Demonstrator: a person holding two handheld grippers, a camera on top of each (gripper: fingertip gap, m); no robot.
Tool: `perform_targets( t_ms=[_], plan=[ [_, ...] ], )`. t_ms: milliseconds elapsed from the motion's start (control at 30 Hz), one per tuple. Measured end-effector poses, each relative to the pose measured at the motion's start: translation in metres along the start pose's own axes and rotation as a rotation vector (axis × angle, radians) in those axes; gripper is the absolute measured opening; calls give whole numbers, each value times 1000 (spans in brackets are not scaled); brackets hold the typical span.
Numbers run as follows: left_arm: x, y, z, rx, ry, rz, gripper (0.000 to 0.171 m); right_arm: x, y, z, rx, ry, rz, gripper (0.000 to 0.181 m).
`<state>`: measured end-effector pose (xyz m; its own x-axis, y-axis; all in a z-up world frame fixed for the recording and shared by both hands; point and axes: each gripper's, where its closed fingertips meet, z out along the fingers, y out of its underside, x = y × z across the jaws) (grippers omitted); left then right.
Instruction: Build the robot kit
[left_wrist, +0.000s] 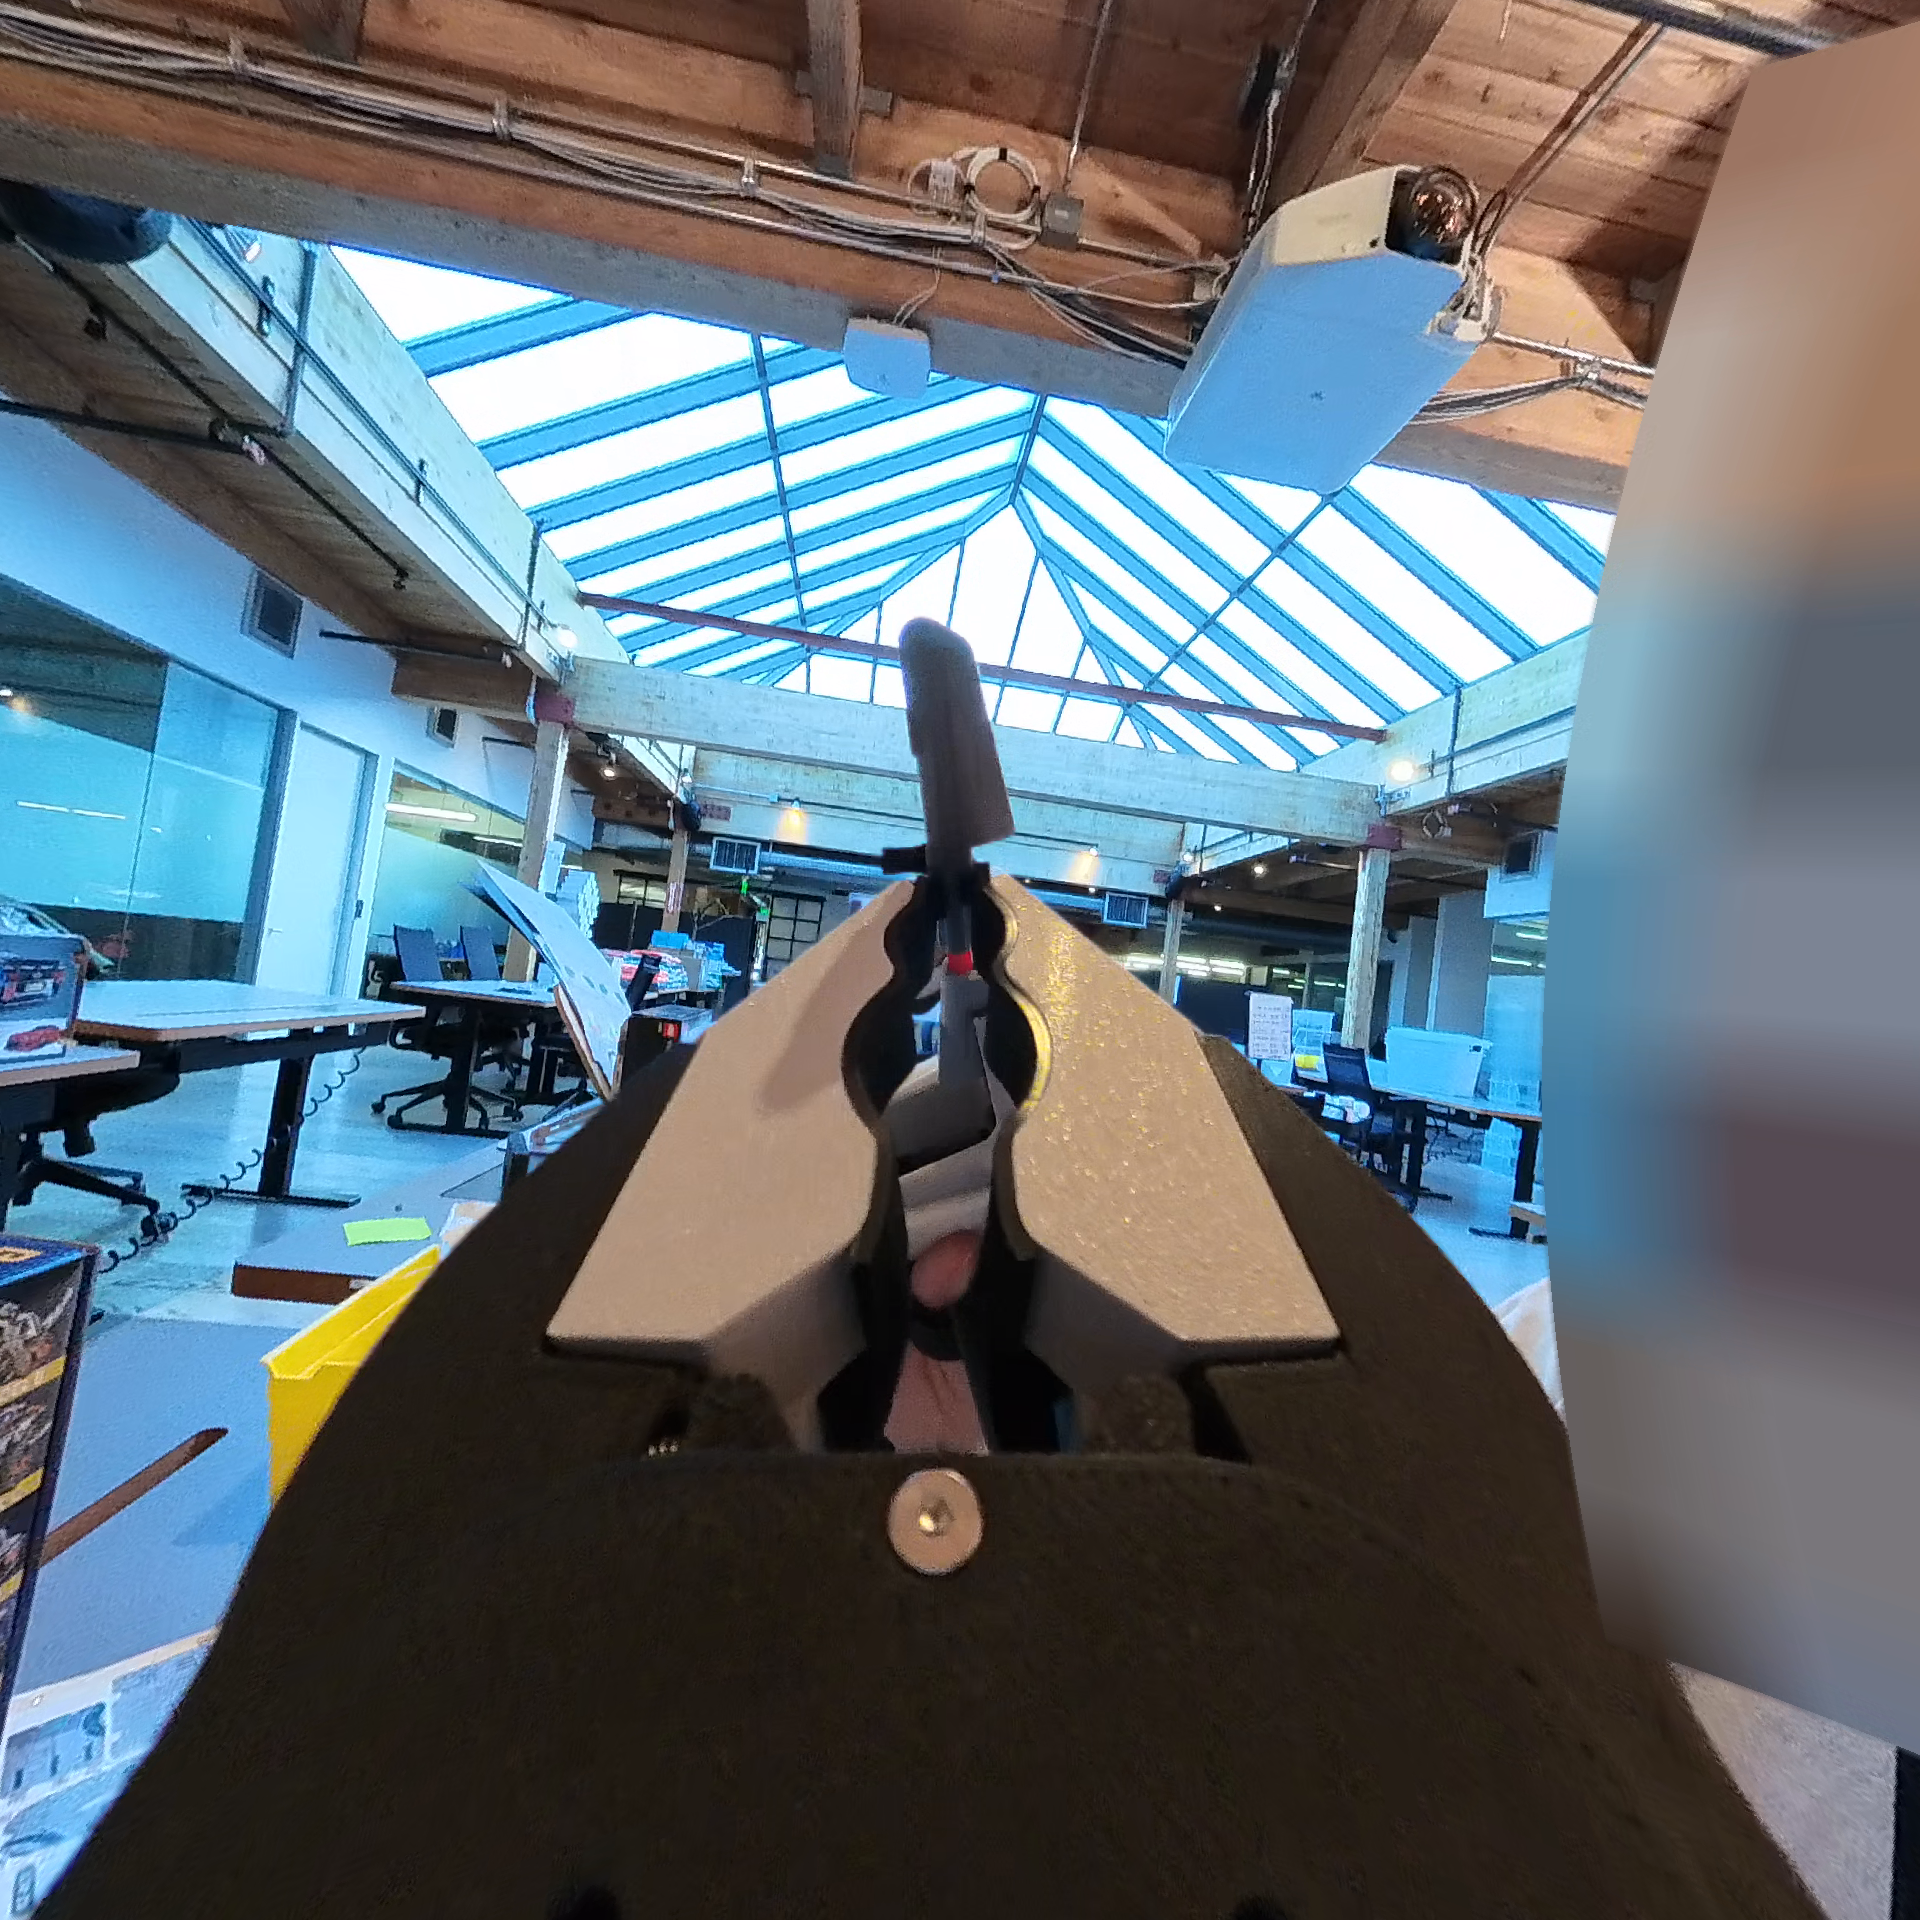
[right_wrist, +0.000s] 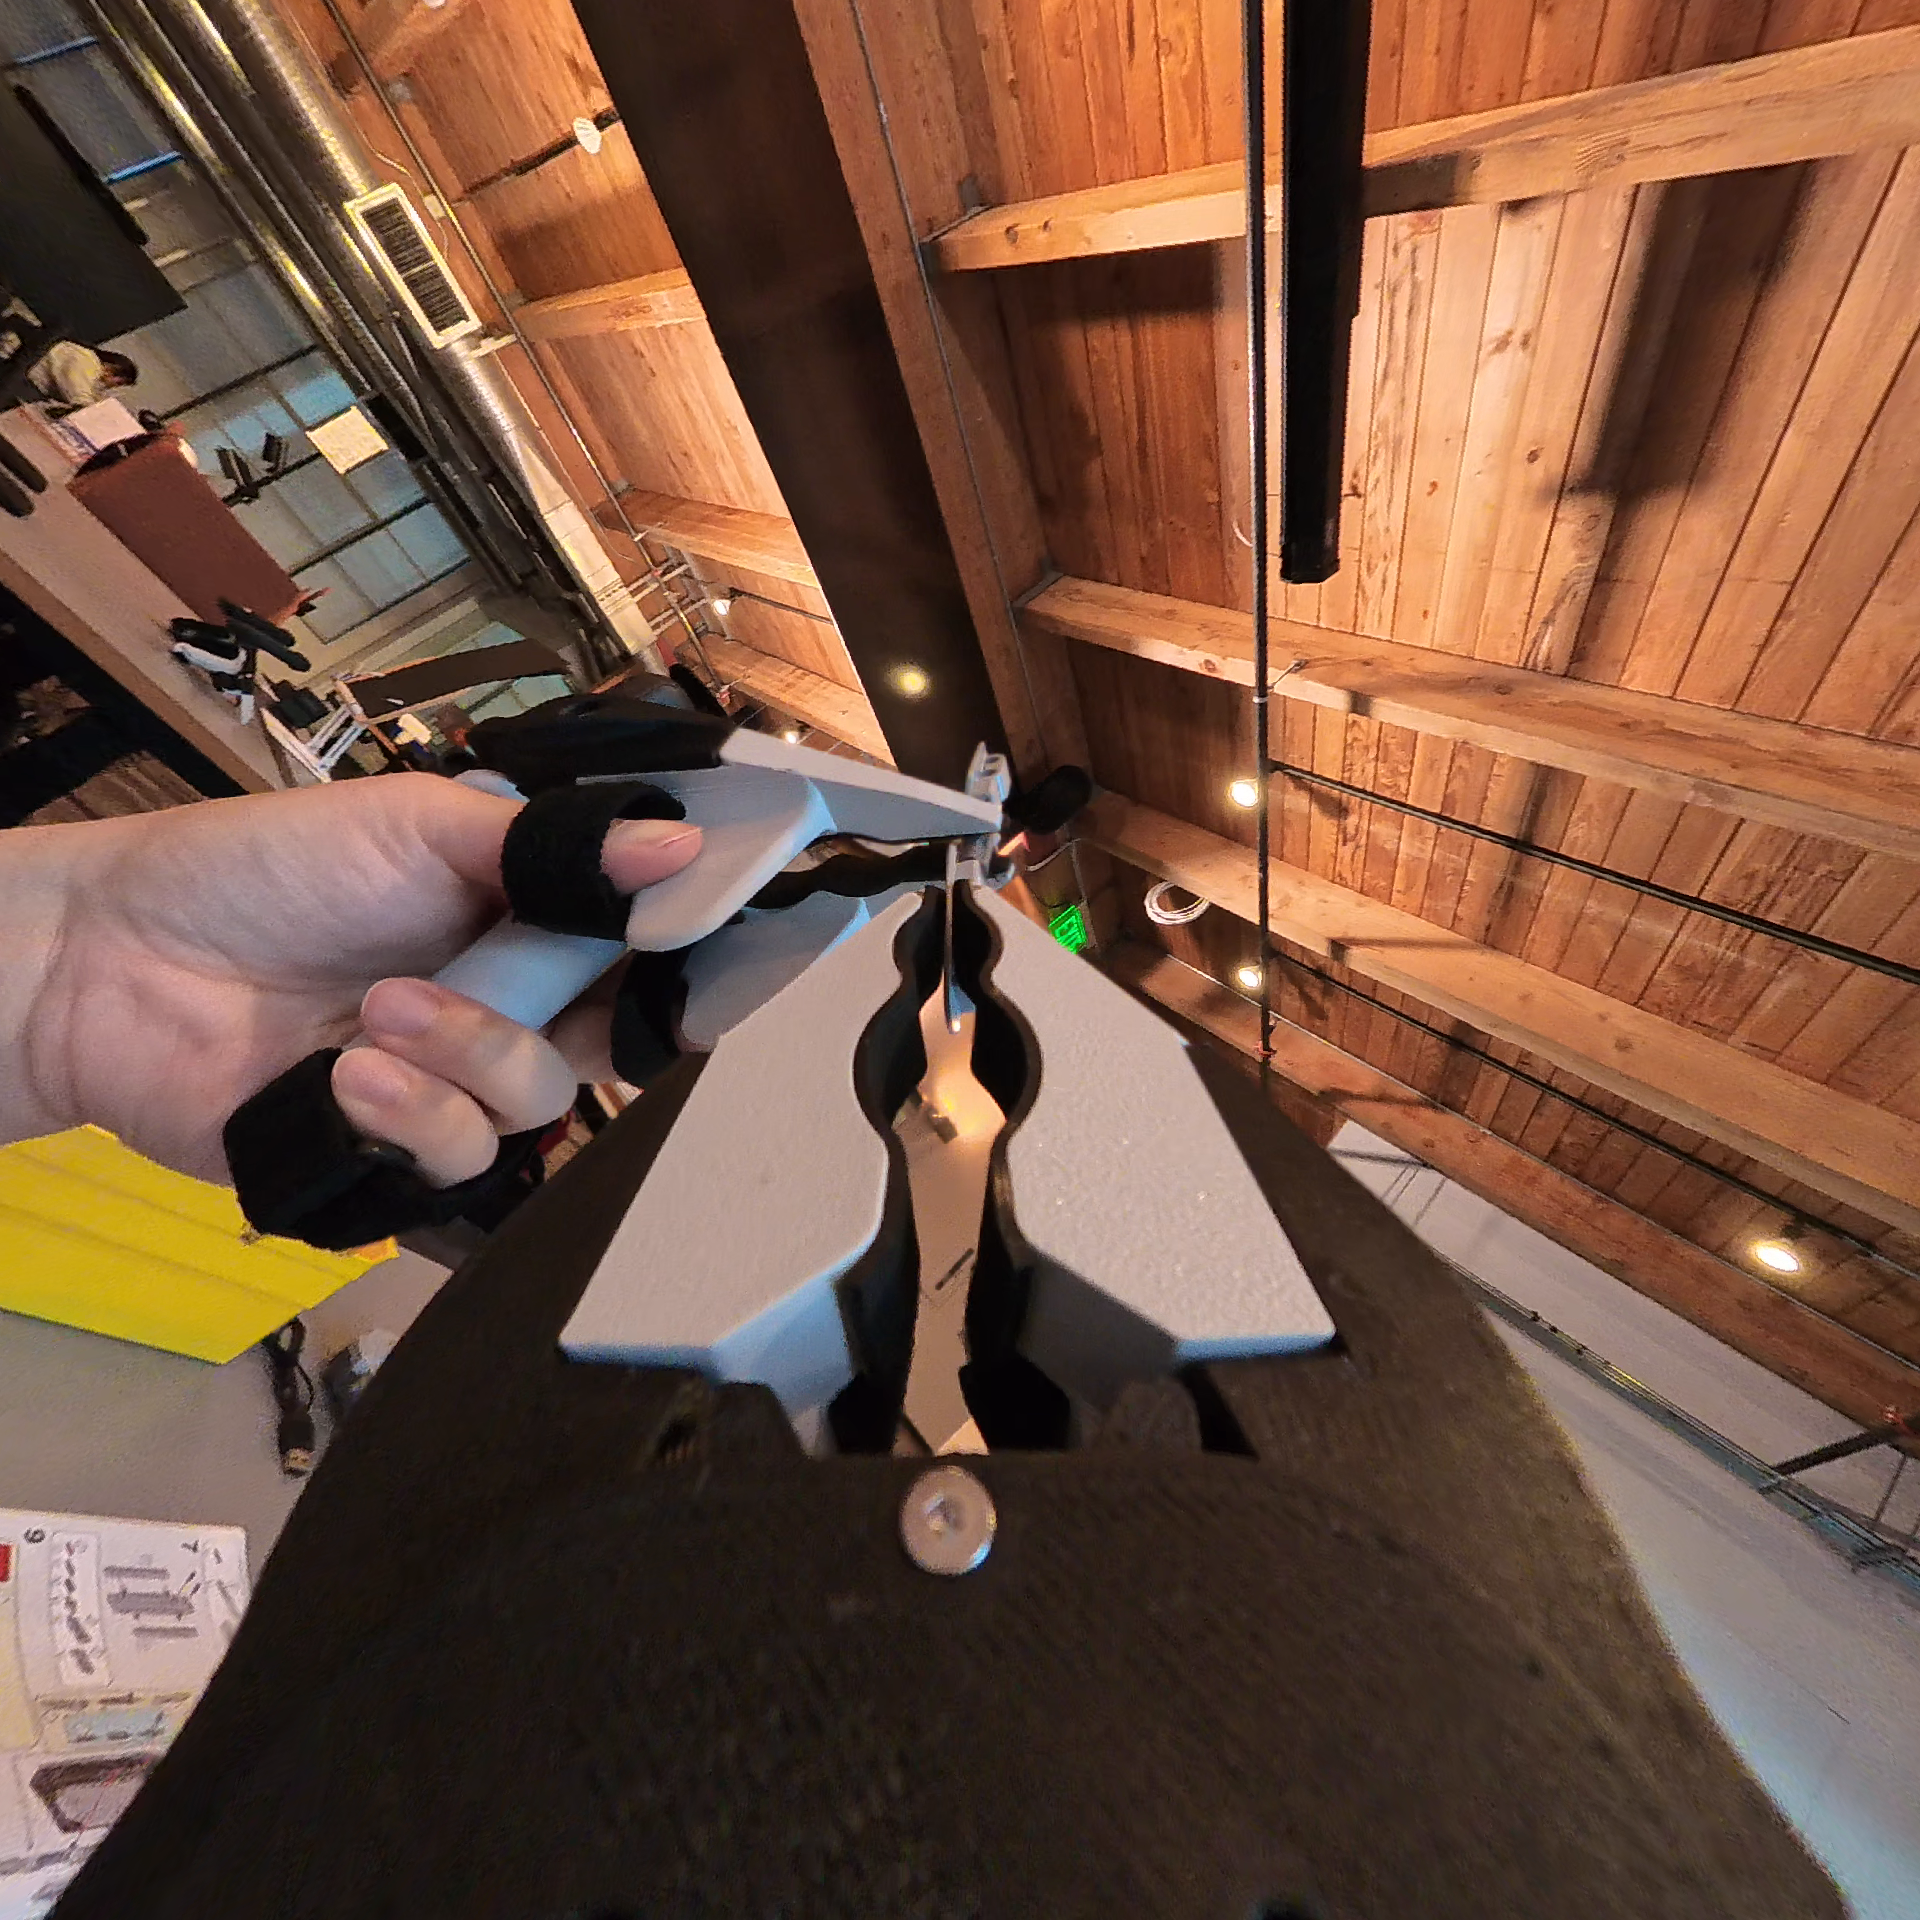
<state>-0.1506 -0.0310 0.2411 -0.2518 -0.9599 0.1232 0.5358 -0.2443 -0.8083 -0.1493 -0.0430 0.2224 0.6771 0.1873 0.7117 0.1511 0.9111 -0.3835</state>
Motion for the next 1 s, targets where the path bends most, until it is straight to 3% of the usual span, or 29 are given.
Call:
perform_targets(
  t_ms=[400, 700, 1000],
  plan=[
    [-3, -3, -1, 35, -59, 43, 6, 1, 3, 4, -13, 81, 26, 0],
    [-1, 3, 2, -6, -29, 18, 6, 3, 0, -2, 9, -1, 31, 0],
    [-5, -1, -1, 24, -64, 31, 6, 2, 4, 3, -20, 106, 2, 0]
  ],
)
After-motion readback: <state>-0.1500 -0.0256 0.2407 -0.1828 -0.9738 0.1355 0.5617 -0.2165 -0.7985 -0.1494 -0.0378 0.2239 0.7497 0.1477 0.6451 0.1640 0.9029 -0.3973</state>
